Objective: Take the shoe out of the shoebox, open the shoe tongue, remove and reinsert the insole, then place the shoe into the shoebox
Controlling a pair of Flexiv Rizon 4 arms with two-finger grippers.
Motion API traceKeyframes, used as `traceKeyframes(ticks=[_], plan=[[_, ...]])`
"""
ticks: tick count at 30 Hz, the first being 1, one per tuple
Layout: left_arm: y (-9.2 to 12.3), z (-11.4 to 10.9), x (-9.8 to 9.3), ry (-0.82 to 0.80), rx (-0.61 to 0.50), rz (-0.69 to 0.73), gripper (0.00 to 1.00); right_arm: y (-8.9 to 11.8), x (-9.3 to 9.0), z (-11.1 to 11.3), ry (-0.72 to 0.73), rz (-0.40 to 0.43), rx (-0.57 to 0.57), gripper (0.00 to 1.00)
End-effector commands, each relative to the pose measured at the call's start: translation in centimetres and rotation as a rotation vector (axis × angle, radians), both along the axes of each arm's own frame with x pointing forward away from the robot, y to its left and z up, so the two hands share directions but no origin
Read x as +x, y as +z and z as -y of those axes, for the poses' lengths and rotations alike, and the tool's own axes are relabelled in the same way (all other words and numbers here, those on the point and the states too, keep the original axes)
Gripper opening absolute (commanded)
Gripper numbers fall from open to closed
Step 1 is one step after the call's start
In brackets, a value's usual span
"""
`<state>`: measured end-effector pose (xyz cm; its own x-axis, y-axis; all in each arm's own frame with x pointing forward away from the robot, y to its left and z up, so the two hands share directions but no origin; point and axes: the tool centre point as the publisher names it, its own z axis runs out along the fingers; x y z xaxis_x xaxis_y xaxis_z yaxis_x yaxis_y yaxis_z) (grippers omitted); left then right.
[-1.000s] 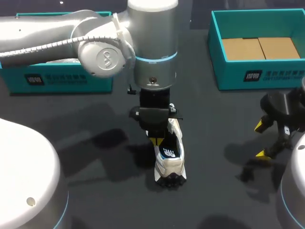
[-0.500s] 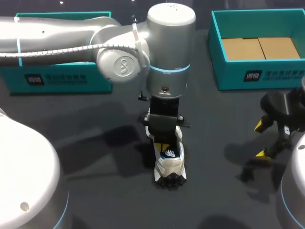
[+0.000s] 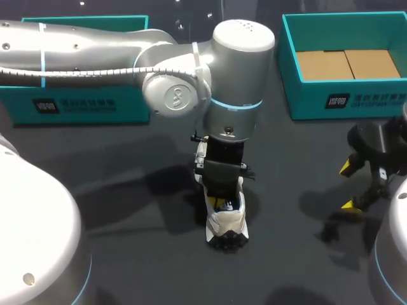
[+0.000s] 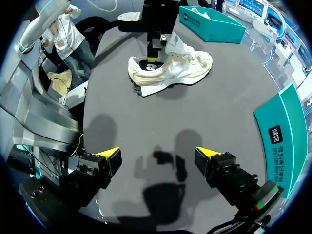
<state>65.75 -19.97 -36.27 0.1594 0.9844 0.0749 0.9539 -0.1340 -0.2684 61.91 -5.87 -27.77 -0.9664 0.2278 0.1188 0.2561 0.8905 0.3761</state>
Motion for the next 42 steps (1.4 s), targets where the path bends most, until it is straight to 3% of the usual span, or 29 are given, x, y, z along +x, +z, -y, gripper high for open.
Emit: traceKeyframes(ticks=[1,14,28,42], plan=[[-0.9,0.6,0.0,-0.002,0.011,0.000,0.00,0.0,-0.2,0.0,-0.002,0.003,-0.001,1.00],[-2.2,0.9,0.1,-0.004,0.021,-0.016,0.00,0.0,-0.2,0.0,-0.002,0.003,-0.001,1.00],[0.3,0.9,-0.6,-0.033,-0.025,-0.018,0.00,0.0,-0.2,0.0,-0.002,0.003,-0.001,1.00],[-2.6,0.8,-0.7,-0.022,0.024,-0.030,0.00,0.0,-0.2,0.0,-0.002,0.003,-0.001,1.00]])
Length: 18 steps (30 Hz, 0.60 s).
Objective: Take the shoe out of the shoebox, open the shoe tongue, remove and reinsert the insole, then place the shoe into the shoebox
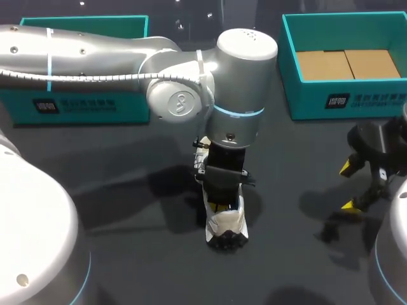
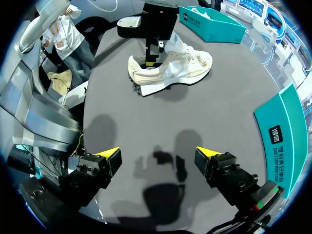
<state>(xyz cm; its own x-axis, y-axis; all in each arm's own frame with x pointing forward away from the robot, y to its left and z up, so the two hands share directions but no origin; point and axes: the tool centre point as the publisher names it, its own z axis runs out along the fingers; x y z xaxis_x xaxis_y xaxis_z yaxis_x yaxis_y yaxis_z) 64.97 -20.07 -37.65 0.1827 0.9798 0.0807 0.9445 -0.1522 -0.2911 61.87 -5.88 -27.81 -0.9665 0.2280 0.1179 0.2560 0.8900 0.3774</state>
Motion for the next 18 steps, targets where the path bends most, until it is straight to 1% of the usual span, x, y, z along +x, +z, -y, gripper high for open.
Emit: traceKeyframes(ticks=[1,7,14,18], plan=[[-1.4,0.8,0.1,0.000,0.015,-0.009,0.00,0.0,-0.1,0.0,-0.001,0.001,-0.002,1.00],[-2.0,1.2,0.4,0.012,0.028,-0.009,0.00,0.0,-0.1,0.0,-0.001,0.001,-0.002,1.00],[0.4,1.0,0.9,0.022,-0.018,-0.004,0.00,0.0,-0.1,0.0,-0.001,0.001,-0.002,1.00],[1.6,0.8,0.8,0.020,-0.034,-0.005,0.00,0.0,-0.1,0.0,-0.001,0.001,-0.002,1.00]])
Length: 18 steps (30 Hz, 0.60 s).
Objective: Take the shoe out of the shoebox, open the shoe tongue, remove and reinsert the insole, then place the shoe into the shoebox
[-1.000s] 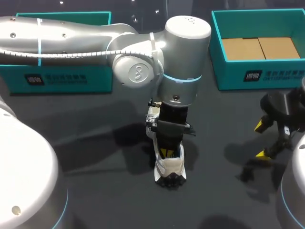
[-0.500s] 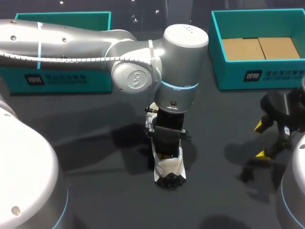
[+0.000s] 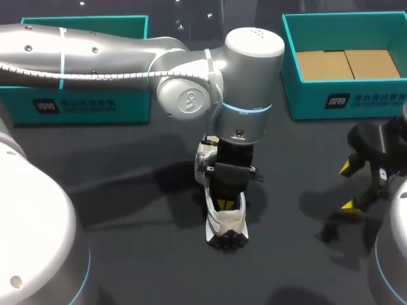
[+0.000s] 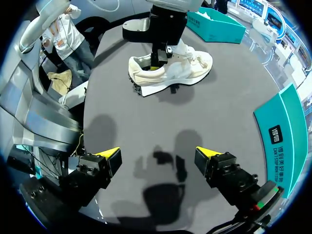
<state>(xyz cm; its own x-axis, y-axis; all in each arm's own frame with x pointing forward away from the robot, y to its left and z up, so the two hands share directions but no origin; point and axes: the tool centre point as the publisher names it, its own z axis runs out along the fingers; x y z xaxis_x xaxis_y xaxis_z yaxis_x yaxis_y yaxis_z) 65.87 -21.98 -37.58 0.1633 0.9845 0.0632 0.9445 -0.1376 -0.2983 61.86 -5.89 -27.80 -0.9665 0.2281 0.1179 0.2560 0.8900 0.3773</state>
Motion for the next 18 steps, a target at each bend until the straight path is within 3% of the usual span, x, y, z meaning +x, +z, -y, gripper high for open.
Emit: traceKeyframes(ticks=[1,7,18], plan=[[1.8,-1.2,-0.2,-0.001,-0.018,0.006,0.00,0.0,-0.1,0.0,-0.001,0.001,-0.002,1.00],[2.4,-1.7,-0.8,-0.010,0.044,0.034,0.00,0.0,-0.1,0.0,-0.001,0.001,-0.002,1.00],[-1.2,-2.1,-0.8,0.044,0.126,0.105,0.00,0.0,-0.1,0.0,-0.001,0.001,-0.002,1.00]])
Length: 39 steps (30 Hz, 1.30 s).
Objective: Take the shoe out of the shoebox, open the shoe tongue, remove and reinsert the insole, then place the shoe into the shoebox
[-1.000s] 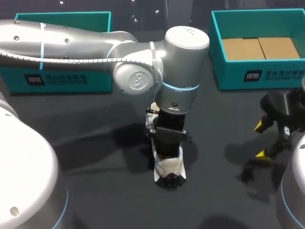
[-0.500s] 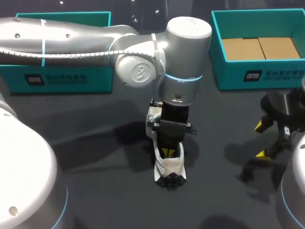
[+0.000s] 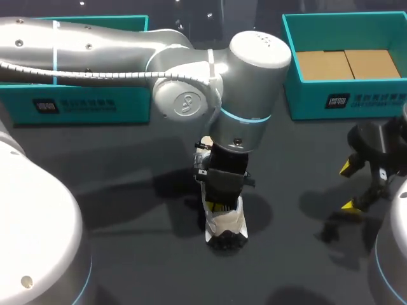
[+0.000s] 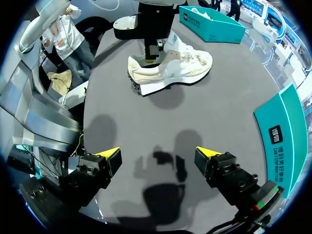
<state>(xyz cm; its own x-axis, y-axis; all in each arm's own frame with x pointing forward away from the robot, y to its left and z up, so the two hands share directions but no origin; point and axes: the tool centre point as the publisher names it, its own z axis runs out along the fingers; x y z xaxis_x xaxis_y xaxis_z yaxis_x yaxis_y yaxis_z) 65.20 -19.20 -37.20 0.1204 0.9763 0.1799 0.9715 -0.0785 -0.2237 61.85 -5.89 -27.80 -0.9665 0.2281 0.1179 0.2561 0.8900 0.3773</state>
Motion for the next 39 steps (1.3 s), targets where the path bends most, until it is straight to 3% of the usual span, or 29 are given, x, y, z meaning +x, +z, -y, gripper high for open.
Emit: traceKeyframes(ticks=[1,11,19,25,39], plan=[[-1.8,0.7,-0.1,0.019,0.022,0.028,0.00,0.0,-0.1,0.0,-0.001,0.001,-0.002,1.00],[-4.2,1.3,0.3,0.107,-0.031,0.063,0.00,0.0,-0.1,0.0,-0.001,0.001,-0.002,1.00],[-0.3,1.8,0.4,0.077,-0.068,0.081,0.00,0.0,-0.1,0.0,-0.001,0.001,-0.002,1.00],[0.4,1.4,0.6,0.085,-0.021,0.145,0.00,0.0,-0.1,0.0,-0.001,0.001,-0.002,1.00],[-4.9,0.1,1.0,0.149,0.063,0.166,0.00,0.0,-0.1,0.0,-0.001,0.001,-0.002,1.00]])
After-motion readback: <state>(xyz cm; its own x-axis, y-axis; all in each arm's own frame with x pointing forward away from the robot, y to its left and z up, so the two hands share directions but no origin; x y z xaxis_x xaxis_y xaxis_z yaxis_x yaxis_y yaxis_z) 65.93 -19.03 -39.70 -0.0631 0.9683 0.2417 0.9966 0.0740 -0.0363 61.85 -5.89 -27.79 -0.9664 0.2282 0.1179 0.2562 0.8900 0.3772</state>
